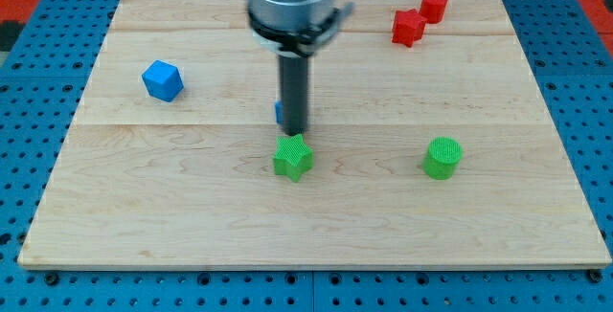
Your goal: Push the blue triangle into the blue cube
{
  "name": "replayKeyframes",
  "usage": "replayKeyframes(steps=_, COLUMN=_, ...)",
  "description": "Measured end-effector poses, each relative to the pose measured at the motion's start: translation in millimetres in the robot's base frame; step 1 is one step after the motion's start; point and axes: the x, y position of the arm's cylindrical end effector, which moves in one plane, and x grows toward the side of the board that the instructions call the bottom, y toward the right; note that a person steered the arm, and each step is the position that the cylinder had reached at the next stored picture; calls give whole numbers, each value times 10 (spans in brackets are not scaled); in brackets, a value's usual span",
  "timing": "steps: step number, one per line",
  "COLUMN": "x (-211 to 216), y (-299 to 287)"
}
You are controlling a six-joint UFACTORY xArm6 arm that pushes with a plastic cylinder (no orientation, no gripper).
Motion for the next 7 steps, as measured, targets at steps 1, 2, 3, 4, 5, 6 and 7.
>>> replayKeyframes(steps=1, x=-110, y=-292)
replayKeyframes(steps=2, x=-4, y=142)
replayKeyframes(steps=3, x=91, y=551)
replayKeyframes(steps=4, x=49, y=813)
replayKeyframes(steps=5, x=47, y=814)
replayKeyframes(steps=6, x=43, y=814)
replayKeyframes(steps=7, x=20, y=797)
